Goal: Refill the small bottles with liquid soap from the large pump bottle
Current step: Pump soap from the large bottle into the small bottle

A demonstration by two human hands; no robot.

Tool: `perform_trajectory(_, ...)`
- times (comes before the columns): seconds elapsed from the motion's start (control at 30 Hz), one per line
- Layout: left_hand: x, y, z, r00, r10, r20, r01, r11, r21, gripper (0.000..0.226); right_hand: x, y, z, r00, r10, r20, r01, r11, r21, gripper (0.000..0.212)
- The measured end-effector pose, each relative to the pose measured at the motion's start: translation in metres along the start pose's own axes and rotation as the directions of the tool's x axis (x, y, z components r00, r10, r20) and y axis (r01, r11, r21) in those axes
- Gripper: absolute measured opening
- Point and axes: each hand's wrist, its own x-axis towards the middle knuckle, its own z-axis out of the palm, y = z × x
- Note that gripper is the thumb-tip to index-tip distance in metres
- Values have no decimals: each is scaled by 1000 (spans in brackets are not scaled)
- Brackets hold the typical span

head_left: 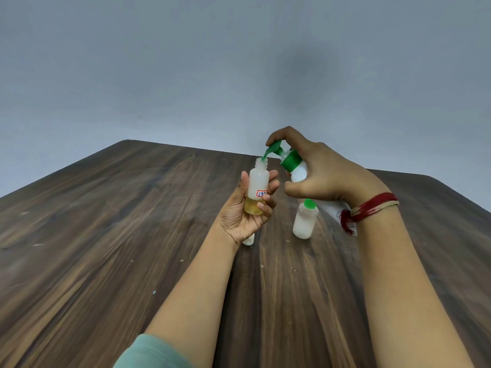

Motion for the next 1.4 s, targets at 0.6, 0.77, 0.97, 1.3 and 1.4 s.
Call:
perform_trajectory(0.6,0,0,-1,1000,-1,-7,1,1000,-15,63,-1,1,-3,999,-1,-46,5,996,89,71)
perform_trajectory(0.77,0,0,-1,1000,-5,-2,5,999,-32,62,-2,3,-4,999,-9,-49,14,994,106,72)
perform_trajectory(0.97,0,0,0,1000,5,-16,-6,999,-32,62,-3,-2,-6,997,-51,-61,63,976,208,74)
perform_trajectory(1.3,1,-1,0,1000,-7,8,7,998,-55,61,0,1,-1,1000,16,-17,-15,998,69,73)
perform_trajectory(1.4,1,-1,1,1000,7,-11,-7,998,-55,63,-1,3,-3,999,27,-29,-25,997,74,74)
